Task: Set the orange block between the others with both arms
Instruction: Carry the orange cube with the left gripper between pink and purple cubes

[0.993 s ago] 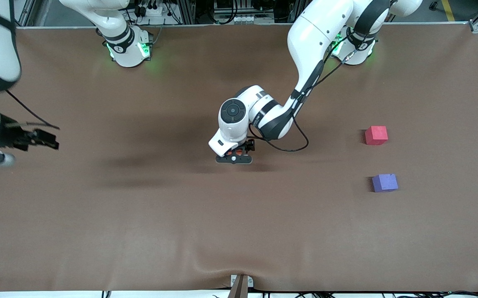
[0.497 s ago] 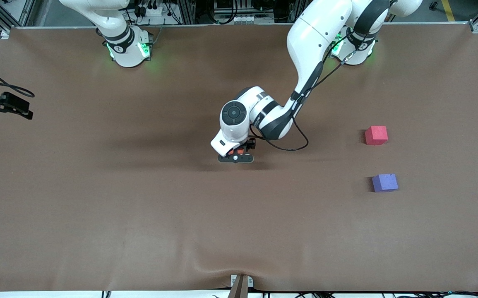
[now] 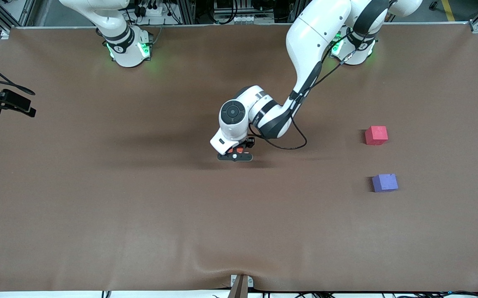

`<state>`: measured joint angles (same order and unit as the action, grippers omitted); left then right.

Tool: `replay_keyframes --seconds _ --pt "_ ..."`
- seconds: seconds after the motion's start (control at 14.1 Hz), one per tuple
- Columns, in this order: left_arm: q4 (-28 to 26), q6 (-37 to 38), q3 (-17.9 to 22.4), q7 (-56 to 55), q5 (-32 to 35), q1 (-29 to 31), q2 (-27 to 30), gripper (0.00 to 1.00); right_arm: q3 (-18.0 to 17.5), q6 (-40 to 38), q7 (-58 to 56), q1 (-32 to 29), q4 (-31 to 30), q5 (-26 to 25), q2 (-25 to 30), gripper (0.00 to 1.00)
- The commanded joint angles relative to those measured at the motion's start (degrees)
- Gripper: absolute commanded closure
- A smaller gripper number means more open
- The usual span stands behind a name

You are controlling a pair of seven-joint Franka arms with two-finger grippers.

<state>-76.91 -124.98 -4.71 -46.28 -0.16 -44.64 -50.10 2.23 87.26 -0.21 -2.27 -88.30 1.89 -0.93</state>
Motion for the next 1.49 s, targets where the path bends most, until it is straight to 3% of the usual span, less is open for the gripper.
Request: replay_keyframes --seconds 0.0,0.5,0.92,1.42 --pt "-0.1 1.4 0.4 0.1 -0.5 0.7 1.9 1.00 -0.4 -0.7 0.8 -0.5 3.3 0.7 -0.8 0.00" --pt "-2.5 14.5 0.5 2.1 -0.1 12.6 16.8 1.00 -0.6 -2.7 0.2 -1.0 3.8 -0.9 -0.6 0.00" --pt "-20.6 15.6 0.5 16.1 0.0 26.4 34.5 0.99 -0.2 -3.8 0.2 -1.4 3.8 -1.5 -0.6 0.00" --pt "-30.0 13.0 0.4 23.0 5.7 37.7 36.7 0.95 -0.2 -3.8 0.2 -1.5 3.8 -1.5 -0.6 0.00"
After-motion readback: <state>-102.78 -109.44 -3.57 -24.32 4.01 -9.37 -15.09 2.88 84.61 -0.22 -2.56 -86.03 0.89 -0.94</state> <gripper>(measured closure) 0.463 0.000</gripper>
